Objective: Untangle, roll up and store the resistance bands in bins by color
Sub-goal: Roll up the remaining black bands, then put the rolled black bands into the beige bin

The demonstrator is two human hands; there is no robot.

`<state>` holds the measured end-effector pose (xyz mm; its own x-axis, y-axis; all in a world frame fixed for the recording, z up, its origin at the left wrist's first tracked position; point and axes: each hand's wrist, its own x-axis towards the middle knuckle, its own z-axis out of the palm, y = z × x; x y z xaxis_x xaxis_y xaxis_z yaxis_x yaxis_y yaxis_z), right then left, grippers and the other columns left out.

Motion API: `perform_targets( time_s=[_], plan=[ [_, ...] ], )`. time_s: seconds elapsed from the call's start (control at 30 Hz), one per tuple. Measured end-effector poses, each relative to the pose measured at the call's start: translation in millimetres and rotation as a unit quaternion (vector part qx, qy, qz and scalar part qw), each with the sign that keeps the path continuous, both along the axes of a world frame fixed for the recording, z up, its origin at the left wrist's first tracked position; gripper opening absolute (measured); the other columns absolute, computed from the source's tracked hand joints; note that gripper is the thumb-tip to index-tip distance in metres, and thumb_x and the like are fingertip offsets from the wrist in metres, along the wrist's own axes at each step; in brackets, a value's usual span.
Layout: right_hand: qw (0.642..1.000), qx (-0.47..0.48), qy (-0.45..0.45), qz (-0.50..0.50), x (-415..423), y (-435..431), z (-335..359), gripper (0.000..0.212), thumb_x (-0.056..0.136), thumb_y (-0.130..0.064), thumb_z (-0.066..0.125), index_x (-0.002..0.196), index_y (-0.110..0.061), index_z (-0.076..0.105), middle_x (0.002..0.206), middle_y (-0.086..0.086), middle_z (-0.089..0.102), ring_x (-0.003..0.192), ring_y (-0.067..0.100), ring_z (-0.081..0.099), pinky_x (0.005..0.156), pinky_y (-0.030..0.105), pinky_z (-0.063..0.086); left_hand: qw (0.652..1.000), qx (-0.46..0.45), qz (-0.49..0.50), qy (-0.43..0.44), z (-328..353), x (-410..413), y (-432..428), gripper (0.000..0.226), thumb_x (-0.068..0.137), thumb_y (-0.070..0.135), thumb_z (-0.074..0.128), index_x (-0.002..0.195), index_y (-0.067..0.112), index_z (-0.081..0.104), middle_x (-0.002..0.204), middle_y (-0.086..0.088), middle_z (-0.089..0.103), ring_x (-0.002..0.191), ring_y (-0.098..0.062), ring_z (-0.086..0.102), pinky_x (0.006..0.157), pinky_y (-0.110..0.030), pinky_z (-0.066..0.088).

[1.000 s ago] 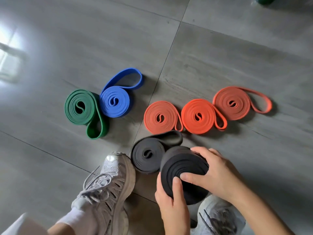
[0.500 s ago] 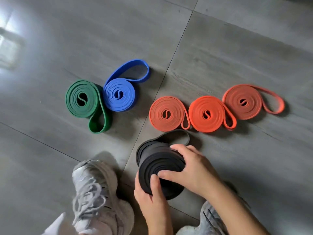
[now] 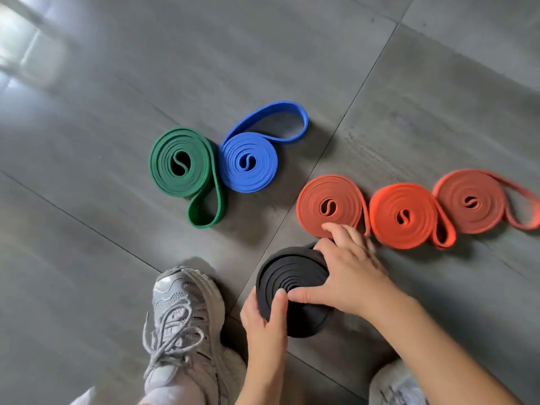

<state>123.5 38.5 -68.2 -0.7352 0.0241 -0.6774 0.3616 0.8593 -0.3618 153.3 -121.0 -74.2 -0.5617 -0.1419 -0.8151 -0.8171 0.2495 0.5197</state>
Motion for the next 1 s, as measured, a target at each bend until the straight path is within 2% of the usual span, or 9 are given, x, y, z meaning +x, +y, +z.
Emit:
perform_targets(
  time_s=[0.1, 0.2, 0.33, 0.5, 0.6, 0.7, 0.83, 0.93, 1.0],
  plan=[
    [0.998, -0.006, -0.003, 0.060, -16, 7, 1, 0.105, 0.039, -0.093, 0.030, 0.117, -0.024, 0.044, 0.128, -0.007, 0.045, 0.125, 0.019, 0.039, 0.106, 0.034, 0.021, 0.987, 0.127, 0.049, -0.090, 1, -13, -6, 0.063, 0.056, 0.040, 0.067, 0.117, 0.028, 0.057, 0.101, 0.006, 0.071, 0.100, -0.013, 0.064, 0.089, -0.043, 0.052],
    [0.996, 0.004, -0.050, 0.076, -20, 5, 2, 0.105, 0.046, -0.092, 0.046, 0.124, -0.022, 0.039, 0.129, -0.001, 0.051, 0.122, 0.023, 0.047, 0.103, 0.038, 0.026, 0.969, 0.201, 0.022, -0.143, -2, -27, -16, 0.064, 0.051, 0.036, 0.068, 0.114, 0.022, 0.061, 0.108, -0.007, 0.069, 0.111, -0.029, 0.059, 0.087, -0.045, 0.050],
    [0.986, -0.053, -0.148, -0.048, -10, 3, 2, 0.100, 0.051, -0.085, 0.059, 0.127, -0.022, 0.044, 0.132, 0.000, 0.045, 0.125, 0.024, 0.043, 0.103, 0.040, 0.033, 0.961, 0.227, 0.003, -0.157, -2, -34, -19, 0.054, 0.056, 0.032, 0.067, 0.109, 0.023, 0.065, 0.112, -0.012, 0.067, 0.114, -0.033, 0.057, 0.094, -0.050, 0.045],
    [0.970, -0.115, -0.130, -0.170, 3, -1, -7, 0.099, 0.039, -0.078, 0.069, 0.120, -0.024, 0.051, 0.121, -0.002, 0.044, 0.119, 0.018, 0.044, 0.097, 0.032, 0.040, 0.960, 0.245, -0.009, -0.139, -1, -30, -20, 0.054, 0.060, 0.035, 0.069, 0.113, 0.025, 0.063, 0.114, -0.010, 0.066, 0.112, -0.027, 0.059, 0.088, -0.046, 0.050],
    [0.935, -0.181, -0.109, -0.284, 17, 3, -13, 0.088, 0.038, -0.065, 0.079, 0.111, -0.024, 0.053, 0.116, -0.004, 0.054, 0.106, 0.011, 0.053, 0.088, 0.028, 0.045, 0.965, 0.226, -0.025, -0.128, -2, -28, -14, 0.072, 0.057, 0.041, 0.074, 0.124, 0.026, 0.053, 0.120, -0.006, 0.064, 0.112, -0.021, 0.061, 0.093, -0.046, 0.050],
    [0.889, -0.236, -0.069, -0.386, 27, 16, -18, 0.096, 0.029, -0.061, 0.079, 0.113, -0.021, 0.055, 0.112, -0.002, 0.062, 0.102, 0.011, 0.060, 0.090, 0.033, 0.050, 0.981, 0.167, -0.074, -0.058, -5, -35, 7, 0.088, 0.051, 0.059, 0.079, 0.128, 0.030, 0.049, 0.130, -0.002, 0.056, 0.118, -0.016, 0.056, 0.102, -0.045, 0.044],
    [0.776, -0.356, -0.052, -0.518, 36, 32, -6, 0.074, 0.042, -0.029, 0.084, 0.111, -0.017, 0.062, 0.102, 0.001, 0.072, 0.095, 0.013, 0.068, 0.080, 0.025, 0.054, 0.980, 0.141, -0.140, 0.002, 4, -46, 42, 0.060, 0.052, 0.056, 0.063, 0.108, 0.038, 0.054, 0.104, 0.020, 0.067, 0.100, 0.004, 0.061, 0.085, -0.016, 0.046],
    [0.751, -0.371, -0.029, -0.545, 31, 35, 29, 0.051, 0.046, -0.021, 0.081, 0.096, -0.017, 0.069, 0.093, 0.000, 0.075, 0.091, 0.018, 0.070, 0.075, 0.025, 0.055, 0.986, 0.100, -0.131, 0.016, 39, -49, 54, 0.055, 0.048, 0.059, 0.061, 0.100, 0.042, 0.053, 0.099, 0.018, 0.067, 0.101, -0.001, 0.061, 0.091, -0.025, 0.045],
    [0.757, -0.377, -0.030, -0.533, 24, 36, 58, 0.059, 0.040, -0.027, 0.084, 0.096, -0.016, 0.068, 0.093, 0.002, 0.074, 0.091, 0.019, 0.070, 0.078, 0.029, 0.056, 0.990, 0.103, -0.090, 0.031, 70, -44, 55, 0.059, 0.050, 0.057, 0.061, 0.106, 0.038, 0.053, 0.106, 0.013, 0.065, 0.101, -0.001, 0.061, 0.091, -0.025, 0.045]
  ],
)
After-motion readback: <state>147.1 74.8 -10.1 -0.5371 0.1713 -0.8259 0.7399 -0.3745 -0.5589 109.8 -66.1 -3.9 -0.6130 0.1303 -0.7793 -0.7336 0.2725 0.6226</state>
